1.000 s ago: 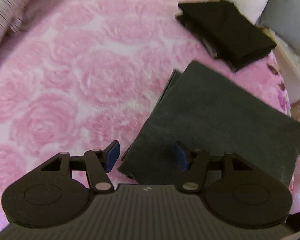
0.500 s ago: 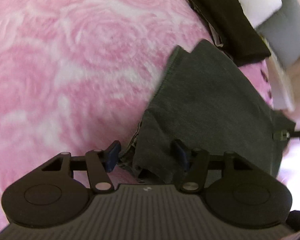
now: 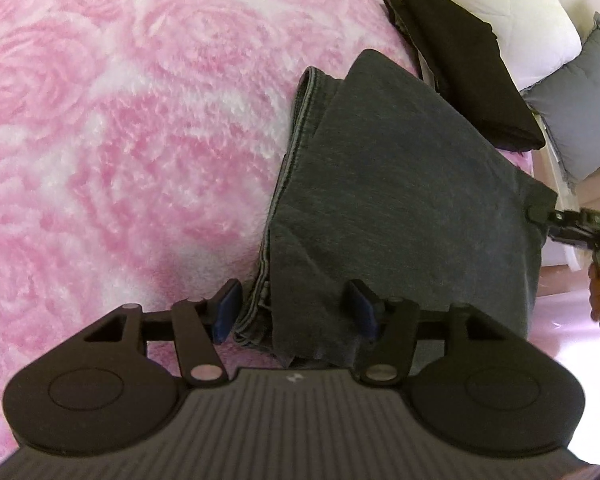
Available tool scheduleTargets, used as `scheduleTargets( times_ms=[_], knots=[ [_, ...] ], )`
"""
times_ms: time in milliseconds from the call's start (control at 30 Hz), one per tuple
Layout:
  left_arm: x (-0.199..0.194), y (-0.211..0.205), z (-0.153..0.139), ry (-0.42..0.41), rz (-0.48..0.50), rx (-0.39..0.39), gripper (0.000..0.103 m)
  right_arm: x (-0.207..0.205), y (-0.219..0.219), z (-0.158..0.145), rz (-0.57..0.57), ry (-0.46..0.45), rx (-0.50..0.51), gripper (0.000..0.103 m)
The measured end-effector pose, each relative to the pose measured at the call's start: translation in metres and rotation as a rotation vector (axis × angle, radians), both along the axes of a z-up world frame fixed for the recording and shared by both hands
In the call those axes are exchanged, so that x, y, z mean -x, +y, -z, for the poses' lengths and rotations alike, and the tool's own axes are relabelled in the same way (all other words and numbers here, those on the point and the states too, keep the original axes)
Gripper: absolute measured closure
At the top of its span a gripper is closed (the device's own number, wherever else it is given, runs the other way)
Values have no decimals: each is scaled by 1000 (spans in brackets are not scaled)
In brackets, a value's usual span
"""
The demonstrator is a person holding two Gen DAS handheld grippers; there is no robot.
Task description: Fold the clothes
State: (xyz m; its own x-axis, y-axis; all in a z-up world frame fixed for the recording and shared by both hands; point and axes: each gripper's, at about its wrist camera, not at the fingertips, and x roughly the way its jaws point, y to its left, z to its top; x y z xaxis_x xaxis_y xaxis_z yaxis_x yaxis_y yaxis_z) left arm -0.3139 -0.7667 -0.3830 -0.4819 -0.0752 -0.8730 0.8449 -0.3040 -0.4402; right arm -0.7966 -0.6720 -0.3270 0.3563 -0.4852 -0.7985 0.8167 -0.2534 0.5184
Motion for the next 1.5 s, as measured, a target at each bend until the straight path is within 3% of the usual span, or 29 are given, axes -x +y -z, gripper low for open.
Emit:
scheduleTargets(
  times_ms=[67,167,267,433,600,733,900,933,1033,1067,1167,1267,1400,1467,1500],
  knots=[
    [0,1,-9,-21,12,15,48,-5,10,-15,4,65,14,55],
    [1,13,-34,-86,72,113,55,-24,21,-37,-89,162,56,54],
    [6,35,-60,-170,193,264,55,-57,37,-53,-273,246,123,53],
    [33,88,-81,-299,530,569,54,-133,76,-53,-681,351,261,52],
    [58,129,-42,-421,854,733,50,-206,126,-18,-986,581,344,49],
    [60,143,-15,-492,969,850,35,-251,149,24,-1091,800,317,49],
    [61,158,8,-571,1058,935,26,-286,168,79,-1207,1169,397,49],
    [61,160,10,-579,1058,945,26,-287,169,84,-1202,1207,428,49],
    [61,165,10,-582,1032,963,25,-281,155,66,-1148,1136,410,55],
    [62,166,10,-583,1023,969,24,-278,150,59,-1130,1112,403,66],
    [67,175,16,-602,1032,1005,19,-272,136,40,-1076,1041,384,84],
    [75,183,25,-638,1031,1069,16,-266,123,22,-1022,971,364,86],
    [85,173,26,-628,1039,1063,13,-249,104,-7,-969,893,341,85],
    [90,168,26,-622,1044,1058,17,-246,108,-18,-993,888,340,85],
    [93,166,26,-619,1046,1055,35,-245,110,-17,-997,881,334,85]
  ],
)
